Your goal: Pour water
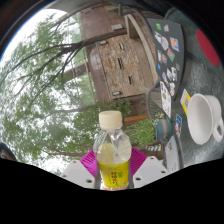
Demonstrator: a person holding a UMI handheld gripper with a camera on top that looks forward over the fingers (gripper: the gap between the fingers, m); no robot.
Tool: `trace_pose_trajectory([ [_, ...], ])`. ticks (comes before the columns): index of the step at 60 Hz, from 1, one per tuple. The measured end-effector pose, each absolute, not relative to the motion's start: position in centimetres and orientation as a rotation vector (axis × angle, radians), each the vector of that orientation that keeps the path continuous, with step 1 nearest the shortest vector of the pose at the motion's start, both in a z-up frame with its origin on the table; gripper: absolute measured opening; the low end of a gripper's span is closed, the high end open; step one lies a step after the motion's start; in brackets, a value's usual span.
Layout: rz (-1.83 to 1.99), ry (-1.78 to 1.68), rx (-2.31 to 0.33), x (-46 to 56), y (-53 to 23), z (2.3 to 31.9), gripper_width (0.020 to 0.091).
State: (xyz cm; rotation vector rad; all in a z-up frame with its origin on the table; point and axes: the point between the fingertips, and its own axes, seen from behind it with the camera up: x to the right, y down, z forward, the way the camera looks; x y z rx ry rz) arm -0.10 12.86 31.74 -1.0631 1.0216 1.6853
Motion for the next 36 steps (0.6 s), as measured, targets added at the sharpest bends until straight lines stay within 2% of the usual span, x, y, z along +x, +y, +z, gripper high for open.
trace_pose_trajectory([
  [4, 1.265, 0.78, -1.285, 3.1, 11.1, 32.7, 0.0381],
  [9, 0.581, 0.511, -1.421, 11.9, 8.6, 31.8, 0.0387],
  [12, 0.244, 0.376, -1.465, 17.0, 6.7, 30.6, 0.0394],
  [15, 0.027, 0.298, -1.508, 20.8, 4.9, 28.2, 0.0394],
  [26, -0.142, 0.225, -1.698, 26.4, 0.1, 16.3, 0.0392],
  [36, -0.12, 0.191, -1.785, 26.1, -4.7, 11.3, 0.0394],
])
